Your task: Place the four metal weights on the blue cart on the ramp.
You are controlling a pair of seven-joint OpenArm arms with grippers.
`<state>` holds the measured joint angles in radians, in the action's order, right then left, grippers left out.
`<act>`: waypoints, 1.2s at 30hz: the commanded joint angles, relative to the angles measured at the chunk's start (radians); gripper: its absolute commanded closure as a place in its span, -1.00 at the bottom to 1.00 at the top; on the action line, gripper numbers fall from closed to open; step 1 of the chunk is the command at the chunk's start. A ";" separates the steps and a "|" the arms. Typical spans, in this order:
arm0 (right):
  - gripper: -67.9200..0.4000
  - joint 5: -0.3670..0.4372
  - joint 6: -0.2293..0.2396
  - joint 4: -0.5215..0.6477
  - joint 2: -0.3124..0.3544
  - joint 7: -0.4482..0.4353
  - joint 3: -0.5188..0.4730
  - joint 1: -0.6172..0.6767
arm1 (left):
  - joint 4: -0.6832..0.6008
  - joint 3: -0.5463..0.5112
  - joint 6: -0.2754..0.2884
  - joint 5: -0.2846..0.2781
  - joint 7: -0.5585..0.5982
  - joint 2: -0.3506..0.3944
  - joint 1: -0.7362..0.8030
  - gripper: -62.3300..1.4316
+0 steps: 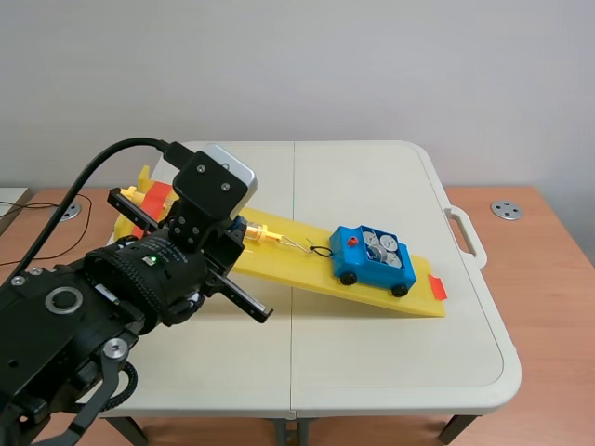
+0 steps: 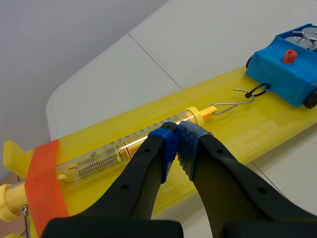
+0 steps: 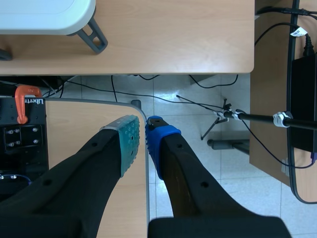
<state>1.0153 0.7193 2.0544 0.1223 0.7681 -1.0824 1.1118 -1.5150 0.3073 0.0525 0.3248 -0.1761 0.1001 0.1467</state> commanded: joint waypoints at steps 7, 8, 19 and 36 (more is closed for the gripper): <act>0.77 0.074 0.026 0.077 0.000 -0.048 -0.041 0.038 | -0.087 -0.021 -0.066 -0.021 0.105 -0.016 -0.050 0.86; 0.77 0.074 0.026 0.077 0.000 -0.048 -0.041 0.038 | -0.087 -0.021 -0.066 -0.021 0.105 -0.016 -0.050 0.86; 0.77 0.074 0.026 0.077 0.000 -0.048 -0.041 0.038 | -0.087 -0.021 -0.066 -0.021 0.105 -0.016 -0.050 0.86; 0.77 0.102 0.026 0.077 0.055 -0.087 -0.041 -0.035 | -0.294 -0.021 -0.065 -0.087 0.064 0.103 0.035 0.86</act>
<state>1.0386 0.7193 2.0544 0.1299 0.7609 -1.0824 1.0836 -1.6474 0.3073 0.0528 0.2813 -0.2028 0.1684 0.1696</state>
